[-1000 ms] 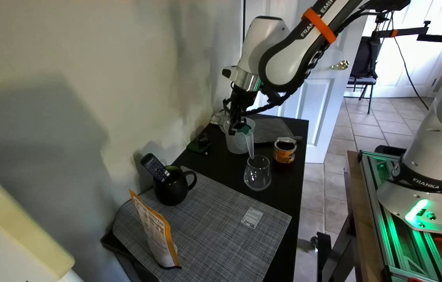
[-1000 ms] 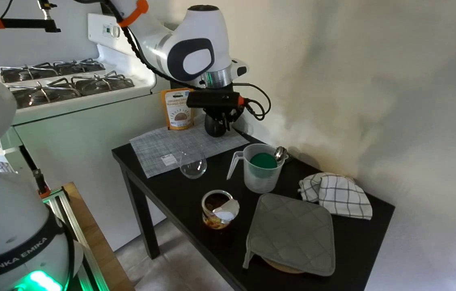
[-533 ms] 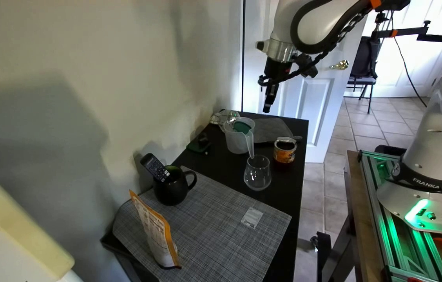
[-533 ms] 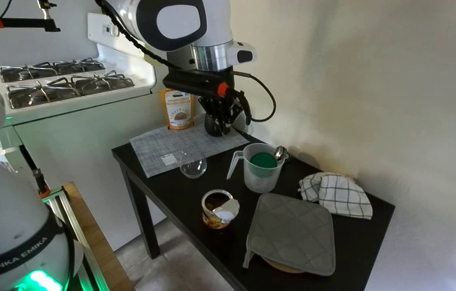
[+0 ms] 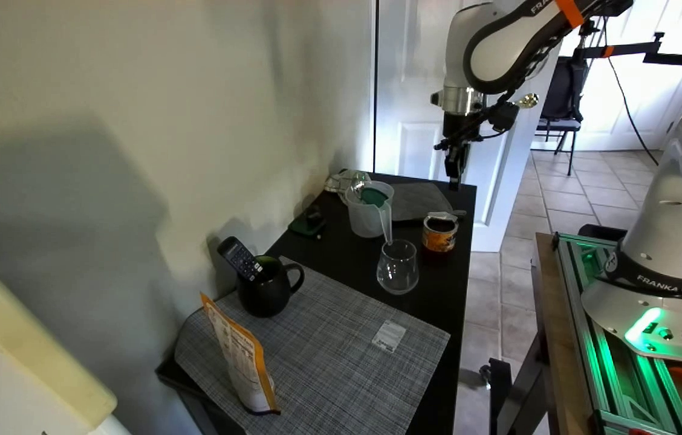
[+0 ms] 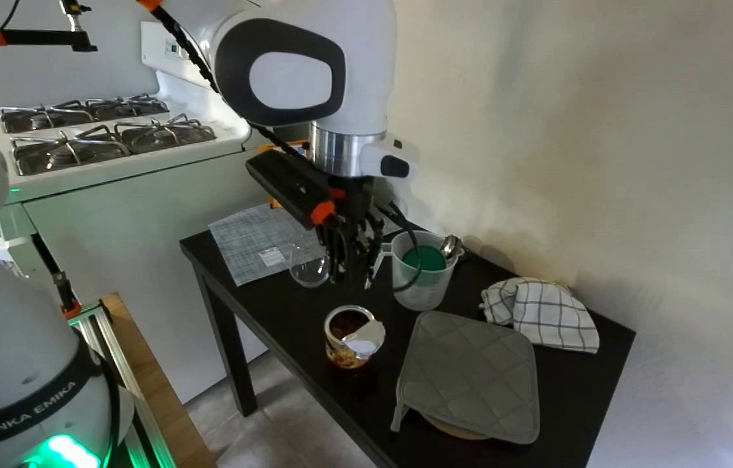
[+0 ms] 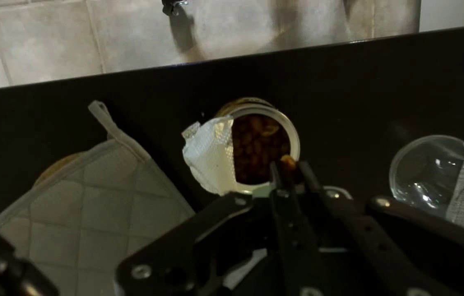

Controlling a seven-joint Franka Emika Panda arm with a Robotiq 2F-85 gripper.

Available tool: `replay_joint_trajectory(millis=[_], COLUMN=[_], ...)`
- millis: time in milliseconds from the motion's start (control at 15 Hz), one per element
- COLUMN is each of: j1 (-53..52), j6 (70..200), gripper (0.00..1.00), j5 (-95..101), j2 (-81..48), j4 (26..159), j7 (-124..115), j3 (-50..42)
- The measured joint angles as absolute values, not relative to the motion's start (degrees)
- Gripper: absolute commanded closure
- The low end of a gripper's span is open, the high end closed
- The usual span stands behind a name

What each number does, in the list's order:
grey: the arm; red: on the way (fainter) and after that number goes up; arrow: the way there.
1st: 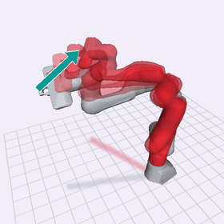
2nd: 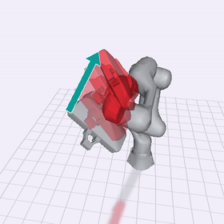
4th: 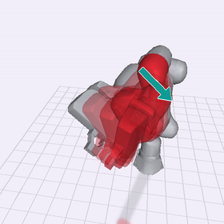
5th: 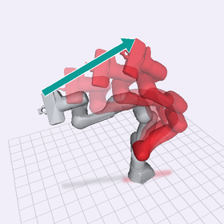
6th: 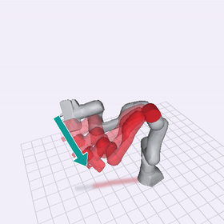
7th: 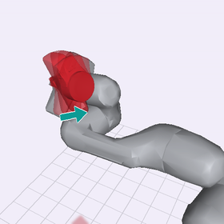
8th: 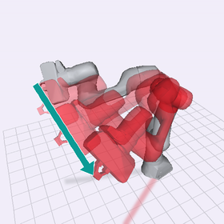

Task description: Put the brown object in the can

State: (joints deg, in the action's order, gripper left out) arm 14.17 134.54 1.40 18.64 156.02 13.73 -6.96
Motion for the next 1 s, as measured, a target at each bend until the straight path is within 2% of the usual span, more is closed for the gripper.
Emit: replay_joint_trajectory(millis=[333,533,667,1000], j1=[18.6,19.3,18.5,11.3], j6=[135.0,135.0,135.0,135.0], gripper=[0.98,0.98,0.98,0.98], j5=[2.0,0.0,-1.3,-3.5], j2=[11.7,6.1,3.7,1.1], j4=[150.5,145.0,143.6,144.3], j7=[24.6,31.3,32.0,28.4], j3=[-20.3,-24.4,-23.3,-13.5])
